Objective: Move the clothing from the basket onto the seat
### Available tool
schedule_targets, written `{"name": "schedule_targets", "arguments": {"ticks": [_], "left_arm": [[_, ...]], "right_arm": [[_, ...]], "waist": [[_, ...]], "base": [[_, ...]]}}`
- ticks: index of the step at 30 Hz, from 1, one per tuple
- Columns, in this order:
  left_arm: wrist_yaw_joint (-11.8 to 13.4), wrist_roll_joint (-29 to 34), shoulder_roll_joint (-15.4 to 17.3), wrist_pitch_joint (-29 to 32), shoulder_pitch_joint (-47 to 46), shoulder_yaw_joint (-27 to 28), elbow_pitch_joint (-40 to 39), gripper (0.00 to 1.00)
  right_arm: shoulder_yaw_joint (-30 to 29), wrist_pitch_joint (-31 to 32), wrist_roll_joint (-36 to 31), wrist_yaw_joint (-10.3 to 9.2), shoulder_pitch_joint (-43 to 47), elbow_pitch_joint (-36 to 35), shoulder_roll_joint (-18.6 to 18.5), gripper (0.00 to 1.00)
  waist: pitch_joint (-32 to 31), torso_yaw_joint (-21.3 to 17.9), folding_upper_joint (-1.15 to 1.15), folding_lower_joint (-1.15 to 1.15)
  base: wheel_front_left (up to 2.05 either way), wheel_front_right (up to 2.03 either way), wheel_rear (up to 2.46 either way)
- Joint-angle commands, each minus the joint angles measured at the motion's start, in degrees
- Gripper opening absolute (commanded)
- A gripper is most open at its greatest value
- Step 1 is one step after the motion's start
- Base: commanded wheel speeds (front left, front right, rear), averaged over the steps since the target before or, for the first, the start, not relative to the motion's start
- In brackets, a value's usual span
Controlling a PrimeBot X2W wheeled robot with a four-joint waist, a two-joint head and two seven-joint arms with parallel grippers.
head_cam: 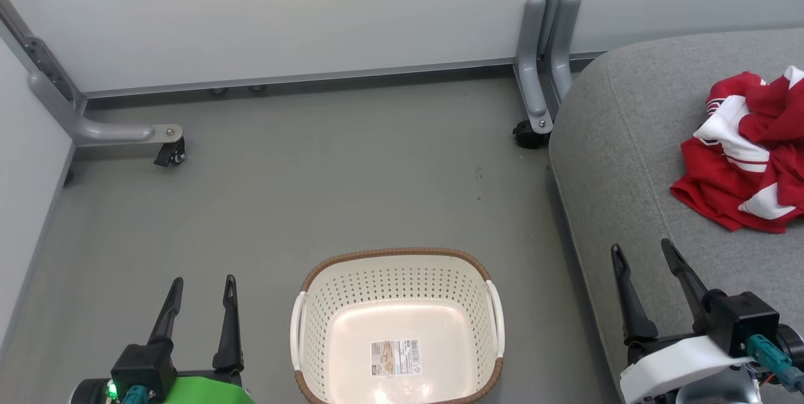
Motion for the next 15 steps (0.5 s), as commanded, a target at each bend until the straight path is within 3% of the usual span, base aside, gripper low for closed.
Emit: {"name": "schedule_targets", "arguments": {"ticks": [1,15], "left_arm": [[-0.38,0.27,-0.3,-0.17,1.04,0.29,0.22,1.0],[-1.5,1.77,-1.2,-0.17,0.59,1.74,1.2,1.0]], "right_arm": [[0.16,0.12,0.27,-0.07,0.94,-0.25,-0.07,1.0],[0.46,0.34,0.31,-0.07,1.23,-0.61,-0.03,1.0]], "waist": [[-0.16,-0.05,0.0,0.01],[0.18,0.09,0.0,0.01]], "base": [[0.0,0.0,0.0],[0.0,0.0,0.0]]}}
